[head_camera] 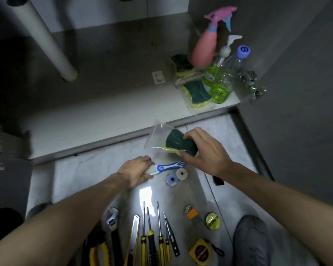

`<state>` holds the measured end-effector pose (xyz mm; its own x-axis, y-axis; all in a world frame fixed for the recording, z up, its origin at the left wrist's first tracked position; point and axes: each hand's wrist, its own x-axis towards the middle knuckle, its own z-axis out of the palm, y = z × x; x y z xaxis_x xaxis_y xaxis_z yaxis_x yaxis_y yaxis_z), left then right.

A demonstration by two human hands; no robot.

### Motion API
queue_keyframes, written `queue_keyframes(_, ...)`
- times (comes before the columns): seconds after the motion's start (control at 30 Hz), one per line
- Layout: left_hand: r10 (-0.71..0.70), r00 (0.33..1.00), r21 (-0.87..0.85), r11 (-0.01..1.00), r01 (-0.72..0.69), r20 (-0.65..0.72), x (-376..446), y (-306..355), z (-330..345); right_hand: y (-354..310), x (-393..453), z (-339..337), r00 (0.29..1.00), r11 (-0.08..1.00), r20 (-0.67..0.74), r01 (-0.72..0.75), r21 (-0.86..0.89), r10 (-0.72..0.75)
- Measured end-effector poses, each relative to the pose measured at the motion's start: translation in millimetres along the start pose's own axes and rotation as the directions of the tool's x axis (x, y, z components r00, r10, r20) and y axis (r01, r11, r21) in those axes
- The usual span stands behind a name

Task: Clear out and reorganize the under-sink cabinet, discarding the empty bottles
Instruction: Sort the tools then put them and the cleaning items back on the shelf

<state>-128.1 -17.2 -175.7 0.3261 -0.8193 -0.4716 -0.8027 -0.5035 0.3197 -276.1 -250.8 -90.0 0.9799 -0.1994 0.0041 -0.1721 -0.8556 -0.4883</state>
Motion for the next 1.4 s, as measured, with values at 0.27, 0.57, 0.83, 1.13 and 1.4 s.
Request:
queue_keyframes(0.27, 0.139, 0.977, 0.066, 0.989, -0.130, -0.162, -29.5, 3.0, -61.3, 9.4, 94.7, -53.2, 0.866, 0.991, -0.483, -0.126, 0.041, 0.130)
queue_keyframes(0.57, 0.053, 0.950, 0.196, 0.981, 0.008, -0.307, -33.1, -4.6, -163.5, 5.6, 187.3, -51.2, 0.830, 0.820, -0.241, -0.547, -0.170, 0.504)
queue_keyframes(0.83, -0.043, 0.942, 0.233, 0.964, 0.127, -0.334, 8.6, -8.8, -207.0, -46.1, 155.7, -42.5, 0.993, 0.972, 0.014, -0.121, 0.203, 0.120)
queue_keyframes(1.13, -0.041, 0.860, 0.048, 0.996, 0.076, -0.508, 20.8, 10.5, -197.3, -28.0, 137.9, -6.6, 0.963, 0.965, -0.065, -0.259, 0.045, 0.262)
queue_keyframes(1.4, -0.222, 0.914, -0.137, 0.973, 0.185, -0.341, -35.3, 4.8, -118.1, -35.3, 156.2, 23.9, 0.889, 0.892, -0.155, -0.446, -0.080, 0.431)
